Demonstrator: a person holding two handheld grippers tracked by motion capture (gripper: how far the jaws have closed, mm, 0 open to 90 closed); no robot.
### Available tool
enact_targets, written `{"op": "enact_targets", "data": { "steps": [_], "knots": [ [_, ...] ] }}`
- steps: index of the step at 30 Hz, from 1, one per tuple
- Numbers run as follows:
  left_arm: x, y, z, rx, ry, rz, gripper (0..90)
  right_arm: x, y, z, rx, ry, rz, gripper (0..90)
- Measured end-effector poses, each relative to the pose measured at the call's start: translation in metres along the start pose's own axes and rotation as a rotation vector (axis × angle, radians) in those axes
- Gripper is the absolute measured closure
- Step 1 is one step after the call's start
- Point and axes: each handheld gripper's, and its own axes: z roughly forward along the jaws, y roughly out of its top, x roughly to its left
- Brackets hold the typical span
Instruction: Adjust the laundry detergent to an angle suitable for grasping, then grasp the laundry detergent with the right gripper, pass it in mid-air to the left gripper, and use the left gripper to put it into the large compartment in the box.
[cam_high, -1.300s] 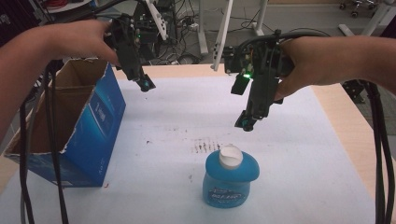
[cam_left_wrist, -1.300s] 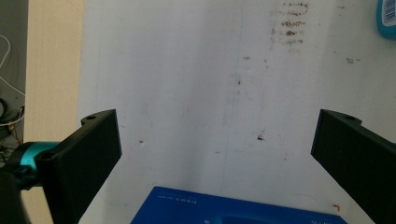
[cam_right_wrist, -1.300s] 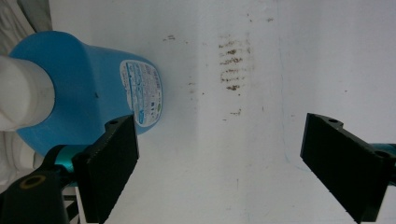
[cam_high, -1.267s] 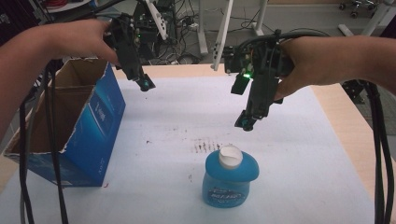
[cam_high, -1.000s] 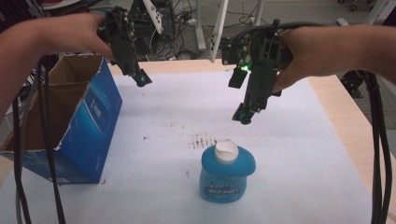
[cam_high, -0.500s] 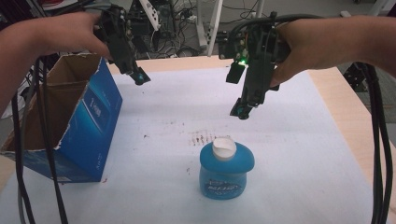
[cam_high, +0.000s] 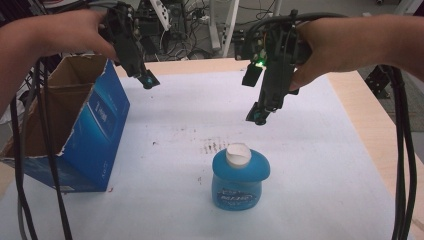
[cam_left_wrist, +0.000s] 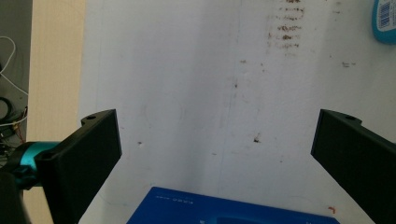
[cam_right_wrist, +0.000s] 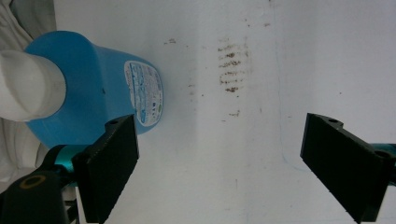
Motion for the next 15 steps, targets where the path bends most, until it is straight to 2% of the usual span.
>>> {"op": "enact_targets", "data": {
  "steps": [8,15],
  "knots": [
    [-0.002,0.0,0.0,0.004,-0.006,0.008,1.7,0.002,-0.005,-0.005,-0.014,-0.004,0.005,11.0],
    [-0.001,-0.003,0.001,-0.002,-0.003,0.007,1.7,0.007,-0.017,-0.011,-0.056,-0.006,0.021,11.0]
  ]
}}
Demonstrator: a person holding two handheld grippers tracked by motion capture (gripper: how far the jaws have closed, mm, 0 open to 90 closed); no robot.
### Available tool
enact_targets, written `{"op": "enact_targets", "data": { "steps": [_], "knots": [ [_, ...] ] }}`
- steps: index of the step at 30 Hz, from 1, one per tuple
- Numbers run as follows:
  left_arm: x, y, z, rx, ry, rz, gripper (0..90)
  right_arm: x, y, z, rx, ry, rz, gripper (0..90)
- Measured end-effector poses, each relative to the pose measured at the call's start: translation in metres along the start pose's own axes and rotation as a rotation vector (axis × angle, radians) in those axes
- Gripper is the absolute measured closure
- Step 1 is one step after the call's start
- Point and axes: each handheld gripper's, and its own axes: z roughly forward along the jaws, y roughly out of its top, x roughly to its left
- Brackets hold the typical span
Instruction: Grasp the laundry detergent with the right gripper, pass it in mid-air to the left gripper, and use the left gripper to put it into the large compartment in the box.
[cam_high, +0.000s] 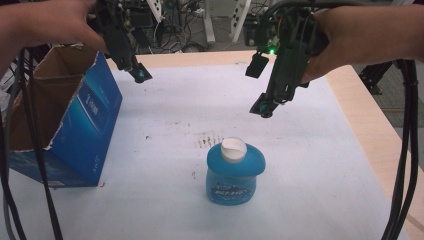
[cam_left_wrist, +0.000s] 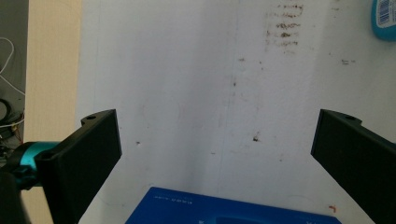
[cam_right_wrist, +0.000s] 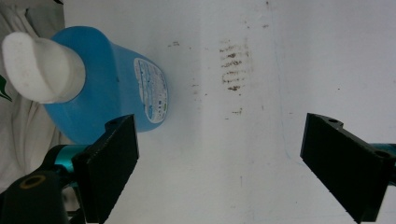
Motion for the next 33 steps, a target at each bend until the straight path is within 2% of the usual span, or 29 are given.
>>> {"op": "enact_targets", "data": {
  "steps": [6,9,18,23,33],
  "knots": [
    [-0.001,-0.001,-0.002,-0.014,0.009,-0.006,1.7,0.008,-0.011,-0.003,-0.032,-0.001,0.012,11.0],
    [-0.001,0.0,-0.002,-0.012,0.008,0.001,1.6,0.016,-0.018,-0.005,-0.067,0.001,0.008,11.0],
    [-0.001,0.002,0.002,-0.012,0.0,0.01,1.7,0.033,-0.036,-0.003,-0.121,0.014,0.016,11.0],
    [-0.001,0.003,0.006,-0.01,-0.005,0.011,1.7,0.043,-0.042,0.003,-0.137,0.012,0.017,10.9],
    [-0.001,0.003,0.007,-0.01,-0.007,0.013,1.6,0.059,-0.059,0.019,-0.223,0.026,0.018,10.9]
  ]
}}
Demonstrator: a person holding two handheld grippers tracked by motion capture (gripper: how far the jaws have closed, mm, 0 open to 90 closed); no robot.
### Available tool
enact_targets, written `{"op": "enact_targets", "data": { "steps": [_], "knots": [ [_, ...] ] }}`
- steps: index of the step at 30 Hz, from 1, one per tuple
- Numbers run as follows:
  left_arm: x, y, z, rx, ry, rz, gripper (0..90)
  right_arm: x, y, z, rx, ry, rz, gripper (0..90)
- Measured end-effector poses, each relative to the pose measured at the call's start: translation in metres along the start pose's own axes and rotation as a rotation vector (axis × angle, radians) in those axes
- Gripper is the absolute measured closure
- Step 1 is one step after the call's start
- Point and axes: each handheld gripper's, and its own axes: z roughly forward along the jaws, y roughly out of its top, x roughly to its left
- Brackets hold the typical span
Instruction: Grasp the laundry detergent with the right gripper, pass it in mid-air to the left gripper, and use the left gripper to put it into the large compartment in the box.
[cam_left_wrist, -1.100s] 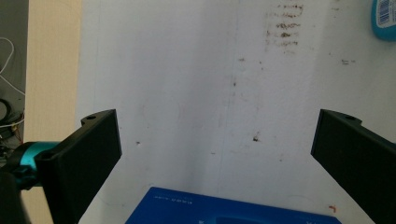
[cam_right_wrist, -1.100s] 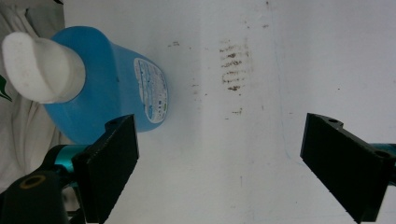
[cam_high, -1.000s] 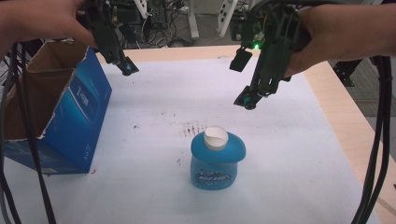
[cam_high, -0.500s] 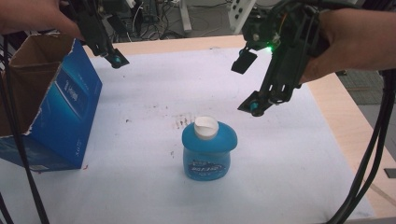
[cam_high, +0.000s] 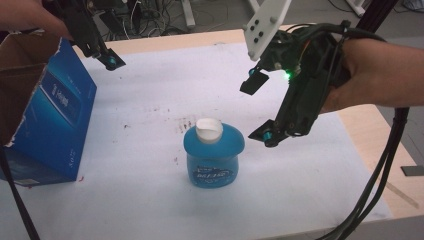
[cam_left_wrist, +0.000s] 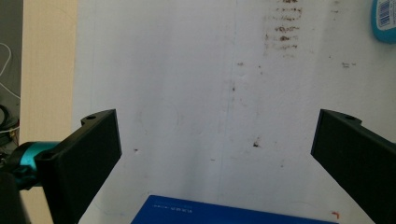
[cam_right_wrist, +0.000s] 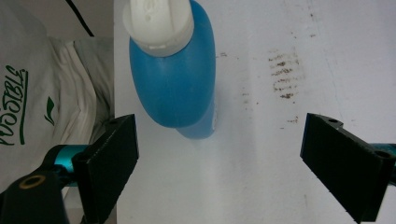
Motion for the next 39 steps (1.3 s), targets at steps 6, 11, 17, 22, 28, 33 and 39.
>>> {"op": "enact_targets", "data": {
  "steps": [6,11,17,22,28,33,39],
  "knots": [
    [-0.001,0.0,0.001,0.002,0.002,0.001,1.6,0.006,-0.014,0.007,-0.067,0.006,0.01,10.9],
    [-0.002,0.0,0.001,0.003,0.003,0.003,1.6,0.009,-0.027,0.014,-0.12,0.012,0.017,10.9],
    [-0.003,0.001,0.0,0.005,0.007,0.006,1.7,0.013,-0.041,0.022,-0.19,0.017,0.023,10.9],
    [-0.004,0.0,0.0,0.003,0.01,0.002,1.7,0.014,-0.05,0.028,-0.219,0.021,0.038,10.9],
    [-0.004,0.001,0.001,0.008,0.01,0.0,1.7,0.014,-0.058,0.034,-0.24,0.021,0.05,10.9],
    [-0.005,0.002,0.001,0.011,0.009,0.004,1.6,0.014,-0.063,0.045,-0.255,0.034,0.063,10.9],
    [-0.005,0.001,0.001,0.012,0.01,-0.002,1.6,0.011,-0.064,0.054,-0.273,0.039,0.063,10.9]
  ]
}}
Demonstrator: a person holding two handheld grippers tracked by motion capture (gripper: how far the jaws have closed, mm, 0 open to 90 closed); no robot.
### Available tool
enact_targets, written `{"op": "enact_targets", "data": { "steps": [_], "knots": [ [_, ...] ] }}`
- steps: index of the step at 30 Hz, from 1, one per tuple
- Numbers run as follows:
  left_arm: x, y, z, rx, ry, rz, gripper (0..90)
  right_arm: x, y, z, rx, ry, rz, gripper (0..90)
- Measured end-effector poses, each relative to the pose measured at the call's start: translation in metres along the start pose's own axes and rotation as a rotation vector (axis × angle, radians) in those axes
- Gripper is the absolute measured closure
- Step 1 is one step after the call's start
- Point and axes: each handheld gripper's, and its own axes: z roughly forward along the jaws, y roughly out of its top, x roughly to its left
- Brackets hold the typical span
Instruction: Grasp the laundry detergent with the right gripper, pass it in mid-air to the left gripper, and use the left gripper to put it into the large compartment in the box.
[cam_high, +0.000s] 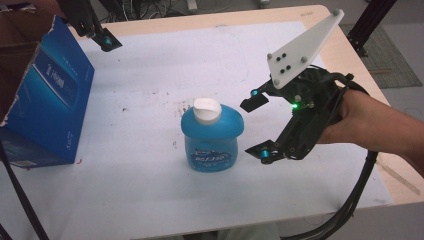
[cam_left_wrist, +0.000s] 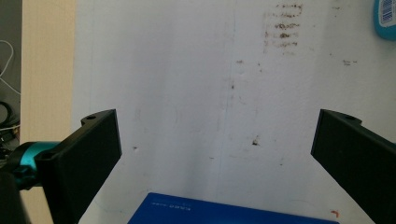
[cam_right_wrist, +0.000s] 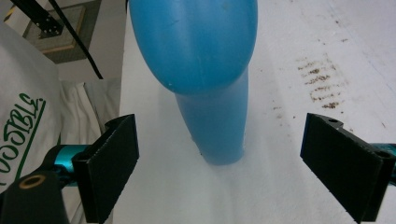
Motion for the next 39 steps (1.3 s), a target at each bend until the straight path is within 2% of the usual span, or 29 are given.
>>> {"op": "enact_targets", "data": {
  "steps": [6,12,21,36,39],
  "knots": [
    [0.0,0.0,0.0,0.0,0.003,0.005,1.6,-0.001,0.001,0.007,-0.007,0.004,-0.004,11.0],
    [-0.001,0.002,0.001,0.002,0.002,0.009,1.7,-0.002,0.0,0.023,-0.014,0.023,-0.011,10.9],
    [-0.002,0.002,0.002,0.0,0.003,0.005,1.6,-0.003,-0.002,0.033,-0.032,0.033,-0.008,10.9],
    [-0.002,0.003,0.003,0.003,0.002,0.007,1.7,-0.005,-0.005,0.056,-0.105,0.043,-0.011,11.0],
    [-0.002,0.003,0.003,0.0,0.003,0.007,1.7,-0.004,-0.005,0.058,-0.139,0.039,-0.017,11.0]
  ]
}}
